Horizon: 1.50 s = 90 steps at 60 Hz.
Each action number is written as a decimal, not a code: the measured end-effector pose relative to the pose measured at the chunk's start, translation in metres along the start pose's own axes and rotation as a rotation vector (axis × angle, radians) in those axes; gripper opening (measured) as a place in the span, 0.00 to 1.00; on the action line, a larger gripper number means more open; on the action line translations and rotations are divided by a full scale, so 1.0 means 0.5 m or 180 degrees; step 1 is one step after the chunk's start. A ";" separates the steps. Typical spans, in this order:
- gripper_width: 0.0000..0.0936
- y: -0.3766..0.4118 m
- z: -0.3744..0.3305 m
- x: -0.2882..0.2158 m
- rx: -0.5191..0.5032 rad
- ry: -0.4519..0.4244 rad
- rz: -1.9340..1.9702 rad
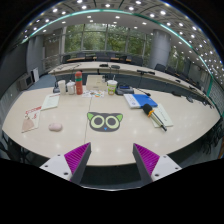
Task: Arrange mouse
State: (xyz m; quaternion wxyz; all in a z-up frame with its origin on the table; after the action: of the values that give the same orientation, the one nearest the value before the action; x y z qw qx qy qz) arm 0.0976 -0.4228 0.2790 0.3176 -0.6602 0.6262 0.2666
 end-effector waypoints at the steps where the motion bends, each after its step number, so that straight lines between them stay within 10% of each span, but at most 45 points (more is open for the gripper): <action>1: 0.92 0.000 0.001 0.001 0.0001 0.0004 0.0004; 50: 0.91 0.501 0.369 0.099 -0.0692 -0.0164 -0.0090; 90: 0.91 0.659 0.669 -0.026 -0.0390 -0.0151 -0.0329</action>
State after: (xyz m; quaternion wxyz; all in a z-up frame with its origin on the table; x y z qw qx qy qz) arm -0.2165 -0.1669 0.0411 0.3047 -0.7034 0.5661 0.3032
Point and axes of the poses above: the point between the fingertips, and its own axes, seen from behind it with the camera up: y to the left, x down, z forward, the way the camera looks, the point moved 8 cm from there along -z, backward, against the way the camera looks, and after that the axes turned 2 degrees about -x, right-handed, at the moved point
